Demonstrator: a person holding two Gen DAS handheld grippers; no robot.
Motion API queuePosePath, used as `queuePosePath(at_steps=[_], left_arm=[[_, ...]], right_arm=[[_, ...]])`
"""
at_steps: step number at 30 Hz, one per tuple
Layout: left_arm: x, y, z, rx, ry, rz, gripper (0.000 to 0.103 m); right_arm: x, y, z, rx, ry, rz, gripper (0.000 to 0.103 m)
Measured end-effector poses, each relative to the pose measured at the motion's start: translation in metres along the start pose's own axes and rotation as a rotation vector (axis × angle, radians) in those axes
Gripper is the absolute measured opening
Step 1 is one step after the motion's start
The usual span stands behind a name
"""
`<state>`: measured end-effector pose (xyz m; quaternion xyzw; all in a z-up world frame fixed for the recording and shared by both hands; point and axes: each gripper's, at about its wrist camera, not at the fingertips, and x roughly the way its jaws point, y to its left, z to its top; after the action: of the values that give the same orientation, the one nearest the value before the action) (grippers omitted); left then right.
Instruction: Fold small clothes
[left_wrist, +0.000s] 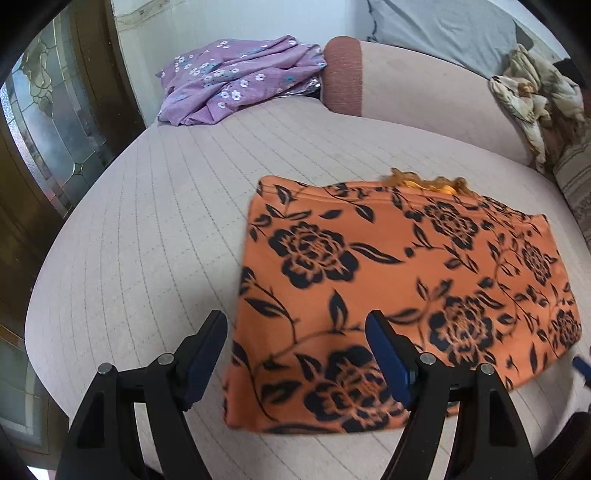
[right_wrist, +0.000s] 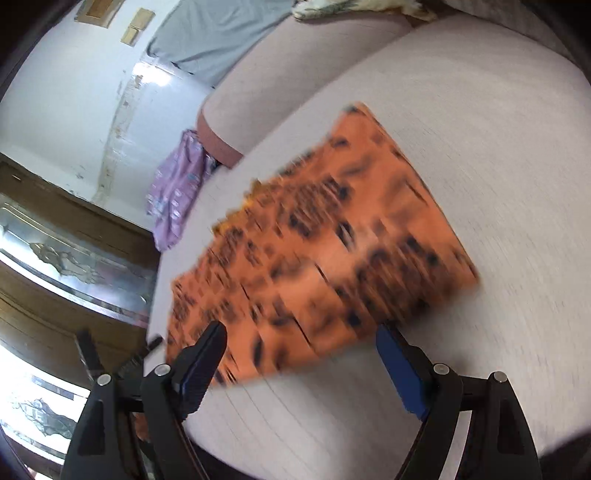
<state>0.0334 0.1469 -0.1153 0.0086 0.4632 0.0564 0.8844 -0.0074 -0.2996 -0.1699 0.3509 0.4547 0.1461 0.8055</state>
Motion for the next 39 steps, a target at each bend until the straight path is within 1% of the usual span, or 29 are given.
queuePosePath(at_steps=[3,6,9,14,18,20,24,28,29,30,31,33,34,35,37,38,39], left_arm=[[-0.012,-0.005,-0.007,0.007,-0.009,-0.006,0.078],[-0.021,-0.006,-0.012,0.004,-0.015,-0.009,0.078],[-0.026,-0.006,-0.016,0.006,-0.019,-0.010,0.078],[-0.027,-0.007,-0.026,0.003,-0.004,-0.017,0.078],[-0.016,-0.014,-0.038,0.013,0.035,-0.033,0.078],[-0.011,-0.019,-0.041,0.022,0.047,-0.027,0.078],[-0.005,-0.027,-0.042,0.026,0.058,-0.031,0.078],[0.001,-0.035,-0.041,0.048,0.065,-0.027,0.078],[0.002,-0.036,-0.041,0.054,0.066,-0.028,0.078],[0.003,-0.038,-0.040,0.059,0.066,-0.027,0.078],[0.003,-0.041,-0.040,0.063,0.064,-0.024,0.078],[0.006,-0.045,-0.039,0.077,0.067,-0.021,0.078],[0.007,-0.047,-0.039,0.082,0.068,-0.018,0.078],[0.007,-0.048,-0.038,0.091,0.062,-0.012,0.078],[0.003,-0.049,-0.036,0.098,0.030,-0.002,0.078],[0.002,-0.049,-0.035,0.100,0.017,-0.001,0.078],[0.003,-0.051,-0.034,0.105,0.010,0.001,0.078]], right_arm=[[-0.007,-0.019,-0.021,0.060,0.010,0.008,0.085],[-0.009,-0.028,-0.029,0.083,0.011,-0.002,0.085],[-0.009,-0.034,-0.031,0.131,0.002,0.015,0.085],[-0.012,-0.039,-0.030,0.166,-0.003,0.033,0.085],[-0.016,-0.045,-0.023,0.215,-0.033,0.034,0.085],[-0.017,-0.050,-0.015,0.238,-0.051,0.033,0.086],[-0.008,-0.067,0.005,0.336,-0.069,0.063,0.086],[-0.001,-0.071,0.021,0.381,-0.102,0.075,0.086],[0.002,-0.072,0.025,0.389,-0.111,0.065,0.084],[0.004,-0.072,0.028,0.383,-0.113,0.056,0.075],[0.006,-0.069,0.033,0.363,-0.110,0.045,0.050],[0.018,-0.066,0.039,0.332,-0.069,0.036,0.025],[0.020,-0.064,0.042,0.317,-0.065,0.018,0.015],[0.020,-0.057,0.045,0.272,-0.069,-0.007,0.011],[0.009,-0.038,0.046,0.187,-0.109,-0.048,0.010],[-0.003,-0.019,0.046,0.092,-0.152,-0.103,0.010],[-0.009,-0.009,0.043,0.024,-0.177,-0.150,0.010]])
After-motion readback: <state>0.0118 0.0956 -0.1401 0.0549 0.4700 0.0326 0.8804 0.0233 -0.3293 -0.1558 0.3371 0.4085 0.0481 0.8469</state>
